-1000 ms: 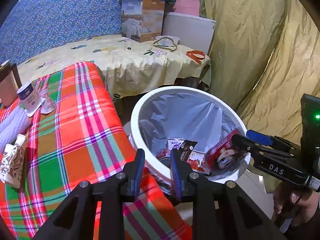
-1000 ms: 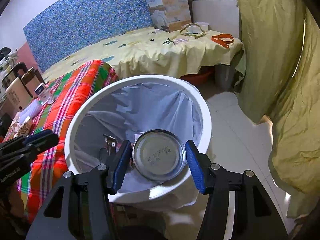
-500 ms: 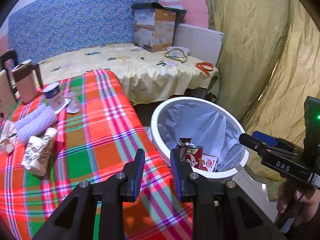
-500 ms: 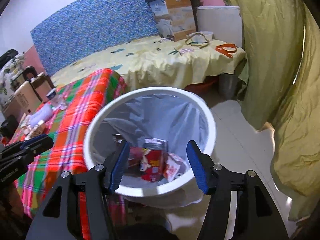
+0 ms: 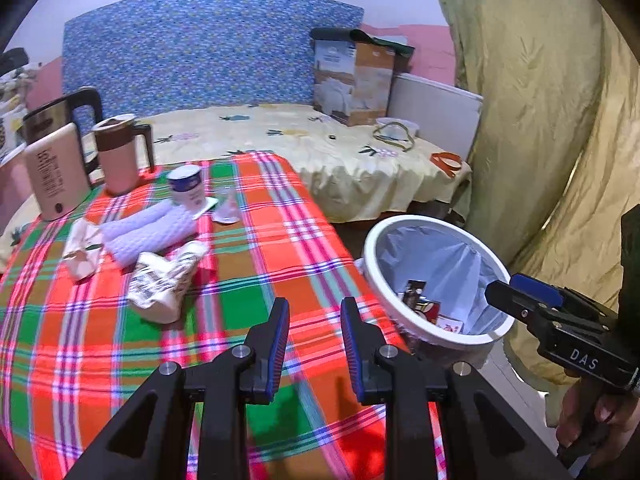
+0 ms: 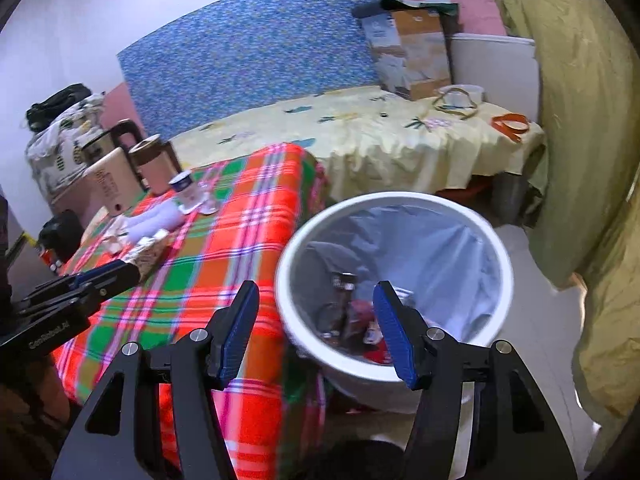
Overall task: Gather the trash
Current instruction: 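Move both tools back over the plaid cloth toward the remaining trash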
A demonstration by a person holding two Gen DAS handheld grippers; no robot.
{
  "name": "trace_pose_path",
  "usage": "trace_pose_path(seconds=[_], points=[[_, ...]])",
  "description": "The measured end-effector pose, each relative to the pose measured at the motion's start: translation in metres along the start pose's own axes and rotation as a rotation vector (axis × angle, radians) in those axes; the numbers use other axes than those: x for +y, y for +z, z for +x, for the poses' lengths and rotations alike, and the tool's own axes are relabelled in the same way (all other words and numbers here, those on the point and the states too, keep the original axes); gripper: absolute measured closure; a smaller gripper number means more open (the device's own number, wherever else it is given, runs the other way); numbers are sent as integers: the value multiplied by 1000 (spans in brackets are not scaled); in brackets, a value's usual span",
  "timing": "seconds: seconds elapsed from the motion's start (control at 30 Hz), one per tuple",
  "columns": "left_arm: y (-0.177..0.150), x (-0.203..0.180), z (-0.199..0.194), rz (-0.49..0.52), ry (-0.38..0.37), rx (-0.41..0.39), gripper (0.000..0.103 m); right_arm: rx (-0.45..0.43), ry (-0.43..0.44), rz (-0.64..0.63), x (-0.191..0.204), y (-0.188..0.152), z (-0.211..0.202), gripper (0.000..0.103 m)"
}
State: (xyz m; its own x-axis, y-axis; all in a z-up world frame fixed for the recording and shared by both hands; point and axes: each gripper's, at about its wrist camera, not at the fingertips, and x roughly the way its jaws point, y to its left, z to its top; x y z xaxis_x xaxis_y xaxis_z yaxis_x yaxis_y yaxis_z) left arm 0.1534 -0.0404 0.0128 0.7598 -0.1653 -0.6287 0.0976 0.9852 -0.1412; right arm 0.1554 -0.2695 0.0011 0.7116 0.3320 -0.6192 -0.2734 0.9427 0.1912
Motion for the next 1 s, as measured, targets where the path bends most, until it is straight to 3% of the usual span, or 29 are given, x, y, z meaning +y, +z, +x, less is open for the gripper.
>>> trace_pose_path(seconds=[0.47, 0.93, 1.0], points=[[-18, 52, -25, -81, 106, -23, 77, 49, 99, -105, 54, -5, 12, 42], [-28, 103, -23, -154, 164, -10, 77, 85, 151, -149, 86, -2, 33, 42], [-28, 109, -20, -163, 165, -9, 71, 90, 159, -148, 88, -2, 36, 42]])
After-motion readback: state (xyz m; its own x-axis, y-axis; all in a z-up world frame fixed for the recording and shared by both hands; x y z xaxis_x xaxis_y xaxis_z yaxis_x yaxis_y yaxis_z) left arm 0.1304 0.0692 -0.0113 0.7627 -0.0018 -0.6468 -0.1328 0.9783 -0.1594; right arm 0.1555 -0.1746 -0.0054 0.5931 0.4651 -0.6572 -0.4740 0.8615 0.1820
